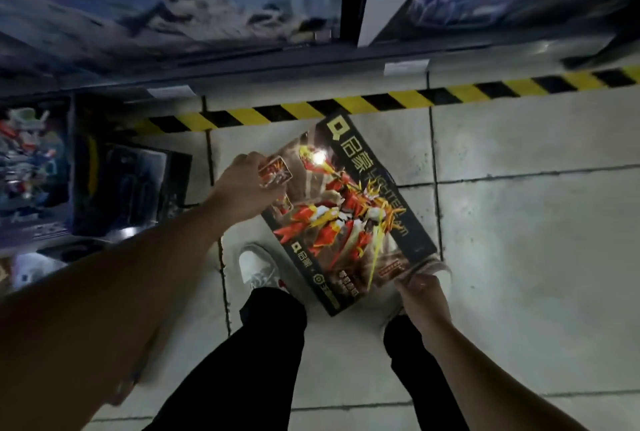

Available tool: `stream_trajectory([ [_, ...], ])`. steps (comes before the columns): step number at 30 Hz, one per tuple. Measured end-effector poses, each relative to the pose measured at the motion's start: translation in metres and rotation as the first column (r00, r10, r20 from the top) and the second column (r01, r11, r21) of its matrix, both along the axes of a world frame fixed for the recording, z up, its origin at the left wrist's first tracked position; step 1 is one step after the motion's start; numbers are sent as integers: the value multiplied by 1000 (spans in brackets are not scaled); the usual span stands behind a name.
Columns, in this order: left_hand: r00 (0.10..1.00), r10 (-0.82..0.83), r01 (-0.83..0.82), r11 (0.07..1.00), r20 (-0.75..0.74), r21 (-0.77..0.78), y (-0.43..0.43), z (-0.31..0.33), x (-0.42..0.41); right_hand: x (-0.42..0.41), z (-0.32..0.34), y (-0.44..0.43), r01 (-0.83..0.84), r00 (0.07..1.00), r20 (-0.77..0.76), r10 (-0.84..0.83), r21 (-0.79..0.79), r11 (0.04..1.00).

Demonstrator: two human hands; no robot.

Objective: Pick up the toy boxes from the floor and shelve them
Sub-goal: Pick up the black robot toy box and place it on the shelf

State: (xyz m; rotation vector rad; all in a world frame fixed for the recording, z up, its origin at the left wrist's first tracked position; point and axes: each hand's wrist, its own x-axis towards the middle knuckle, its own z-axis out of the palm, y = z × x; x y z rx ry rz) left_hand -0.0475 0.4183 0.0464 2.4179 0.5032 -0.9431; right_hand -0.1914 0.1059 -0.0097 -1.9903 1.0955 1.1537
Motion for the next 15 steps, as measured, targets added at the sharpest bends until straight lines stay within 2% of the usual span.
stream_trajectory([
  [2, 1000, -9, 9, 1000, 10, 15, 2, -30, 4, -20, -38, -6, 75, 996, -52, -75, 2, 997],
  [7, 999, -51, 51, 998, -6, 41, 2, -89, 15, -27, -58, 6, 322, 943, -107, -316, 34, 946],
  [12, 998, -48, 49, 998, -35, 36, 3, -133, 35, -37, -107, 5, 571, 820, -95, -564, 71, 818],
  [15, 994, -27, 27, 1000, -103, 1, 2, -158, 46, -33, -122, 6, 681, 732, -121, -670, 167, 713],
])
